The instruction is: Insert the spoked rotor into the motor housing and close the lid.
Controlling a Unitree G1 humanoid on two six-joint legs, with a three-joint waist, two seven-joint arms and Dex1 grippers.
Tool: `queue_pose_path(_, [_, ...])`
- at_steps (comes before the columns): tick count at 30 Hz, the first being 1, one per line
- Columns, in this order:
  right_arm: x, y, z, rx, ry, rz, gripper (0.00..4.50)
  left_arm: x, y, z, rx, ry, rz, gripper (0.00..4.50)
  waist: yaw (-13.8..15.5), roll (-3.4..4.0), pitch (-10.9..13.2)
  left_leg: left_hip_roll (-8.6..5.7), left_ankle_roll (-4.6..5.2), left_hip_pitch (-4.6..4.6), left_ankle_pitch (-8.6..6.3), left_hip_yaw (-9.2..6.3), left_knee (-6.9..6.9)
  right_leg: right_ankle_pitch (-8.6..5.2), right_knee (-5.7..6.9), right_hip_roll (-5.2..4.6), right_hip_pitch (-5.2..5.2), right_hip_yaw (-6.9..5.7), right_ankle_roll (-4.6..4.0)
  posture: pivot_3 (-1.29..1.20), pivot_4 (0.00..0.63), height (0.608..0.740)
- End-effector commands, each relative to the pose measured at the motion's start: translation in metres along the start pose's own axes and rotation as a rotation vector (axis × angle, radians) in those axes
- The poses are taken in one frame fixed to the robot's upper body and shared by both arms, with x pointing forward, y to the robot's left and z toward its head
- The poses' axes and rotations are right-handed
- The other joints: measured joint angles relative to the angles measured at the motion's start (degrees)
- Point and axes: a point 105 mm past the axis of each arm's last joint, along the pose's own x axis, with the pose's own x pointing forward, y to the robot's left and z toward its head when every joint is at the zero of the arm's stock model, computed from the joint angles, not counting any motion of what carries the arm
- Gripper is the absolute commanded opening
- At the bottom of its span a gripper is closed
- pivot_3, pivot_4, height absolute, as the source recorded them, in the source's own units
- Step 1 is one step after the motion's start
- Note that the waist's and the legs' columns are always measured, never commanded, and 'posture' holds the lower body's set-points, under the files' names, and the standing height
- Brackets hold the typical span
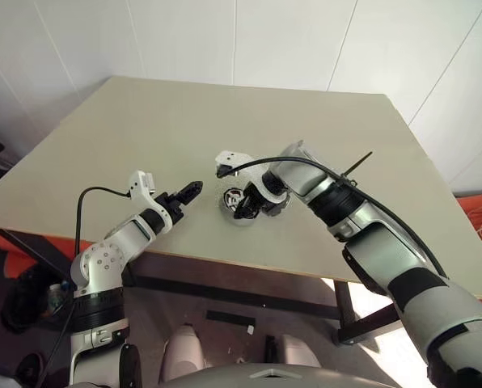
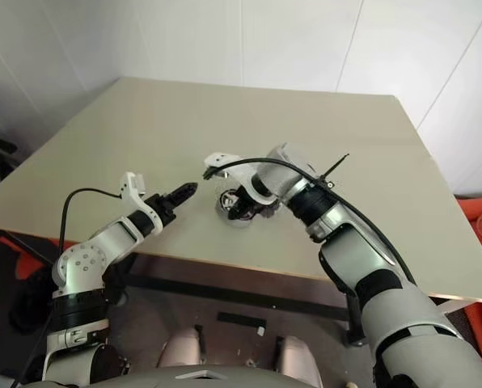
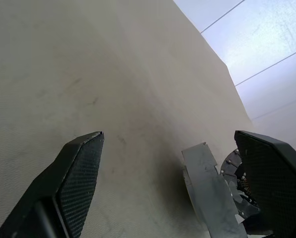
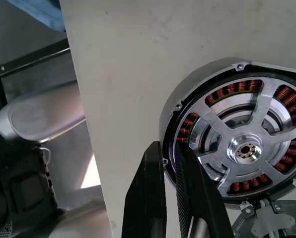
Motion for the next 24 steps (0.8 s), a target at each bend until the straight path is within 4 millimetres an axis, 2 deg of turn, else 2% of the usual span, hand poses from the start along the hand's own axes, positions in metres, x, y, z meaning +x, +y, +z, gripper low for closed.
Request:
queue_pose_path(1, [-0.013, -0.003, 0.015, -0.014, -0.048, -0.043, 0.03, -0.002, -0.008, 0.009, 0.022, -0.039, -0.027, 4.5, 0.03, 0.0, 0.0, 0.0, 0.0, 0.0, 0.0, 0.0, 0.0, 0.0, 0.0, 0.0, 0.0, 0.0, 0.0, 0.0, 0.0, 0.74])
queue_pose_path(15, [-0.003, -0.002, 0.021, 0.118, -0.049, -0.081, 0.03, -0.003, -0.007, 0.01, 0.023, -0.042, -0.019, 4.5, 0.11, 0.0, 0.0, -0.01, -0.07, 0.02, 0.04, -0.02, -0.06, -0.01, 0.0, 0.01, 0.0, 0.01, 0.02, 0.0, 0.0, 0.74])
queue_pose_path(24, [-0.001, 0.0, 0.029, 0.124, -0.075, -0.078, 0.03, -0.002, -0.007, 0.011, 0.028, -0.043, -0.02, 4.5, 0.1, 0.0, 0.0, 0.01, -0.1, 0.02, 0.05, -0.02, -0.08, -0.01, 0.0, 0.04, -0.01, 0.01, 0.04, 0.0, 0.0, 0.74])
